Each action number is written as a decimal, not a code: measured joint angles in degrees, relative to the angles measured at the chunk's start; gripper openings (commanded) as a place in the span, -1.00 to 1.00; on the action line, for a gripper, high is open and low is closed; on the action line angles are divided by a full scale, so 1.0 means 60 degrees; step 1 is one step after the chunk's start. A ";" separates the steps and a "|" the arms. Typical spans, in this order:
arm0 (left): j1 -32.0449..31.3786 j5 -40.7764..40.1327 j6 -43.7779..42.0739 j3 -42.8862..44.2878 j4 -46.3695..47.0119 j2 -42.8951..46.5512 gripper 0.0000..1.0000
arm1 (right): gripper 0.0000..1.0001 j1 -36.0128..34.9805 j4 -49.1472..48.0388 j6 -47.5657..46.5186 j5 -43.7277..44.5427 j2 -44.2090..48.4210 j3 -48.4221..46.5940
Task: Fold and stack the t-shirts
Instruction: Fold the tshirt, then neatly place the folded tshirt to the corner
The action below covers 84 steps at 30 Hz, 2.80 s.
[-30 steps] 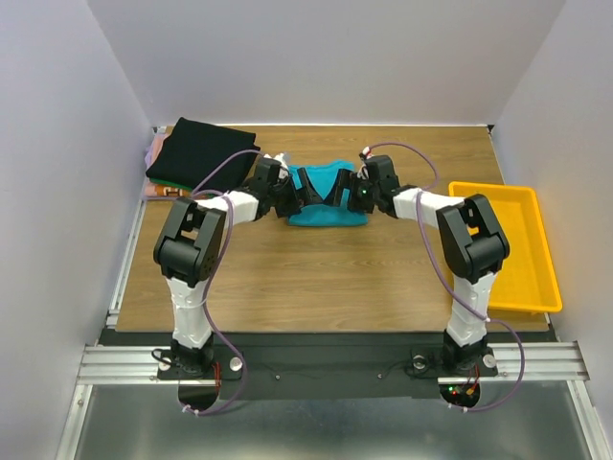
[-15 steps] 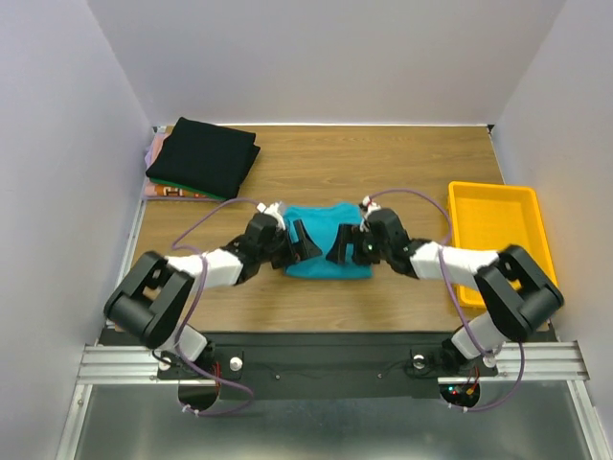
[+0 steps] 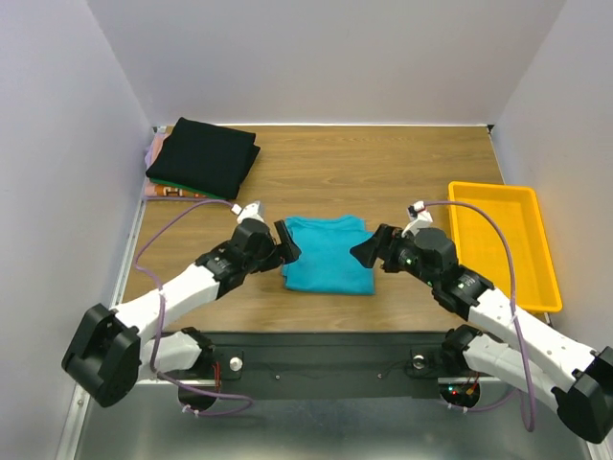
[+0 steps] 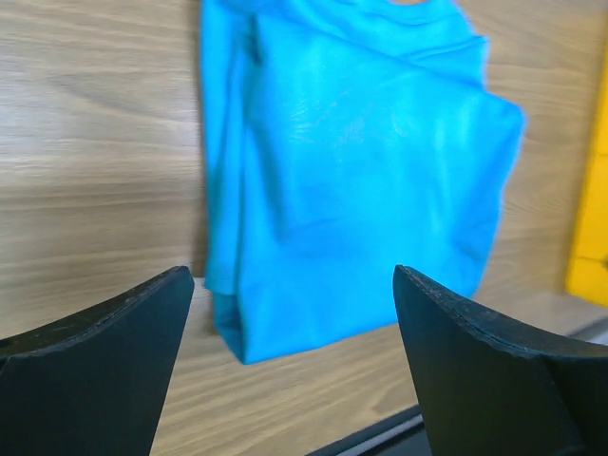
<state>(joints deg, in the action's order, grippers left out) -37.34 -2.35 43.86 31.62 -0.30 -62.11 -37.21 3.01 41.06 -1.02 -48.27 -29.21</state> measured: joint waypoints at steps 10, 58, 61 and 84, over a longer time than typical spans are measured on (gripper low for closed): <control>0.0015 -0.0495 -0.0918 0.1468 -0.0503 -0.3217 0.97 | 1.00 0.0004 0.1228 0.0550 0.1596 -0.0127 0.0000; 0.0219 -0.7668 -0.6156 0.7614 -0.1781 -0.6823 -1.00 | 1.00 0.0004 0.1854 0.0204 0.2907 -0.0630 0.0492; 0.0688 -0.7723 -0.6947 0.8357 -0.1588 -0.7049 -1.00 | 1.00 0.0004 0.1858 0.0197 0.2962 -0.0648 0.0492; 0.2962 -0.6867 -1.1683 1.0823 0.0852 -0.7515 -1.00 | 1.00 0.0004 0.1858 0.0186 0.3340 -0.0863 0.0492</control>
<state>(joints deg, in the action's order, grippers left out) -19.57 -43.55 -26.24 96.55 4.82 -107.20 -37.19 14.15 42.17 19.03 -53.45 -26.26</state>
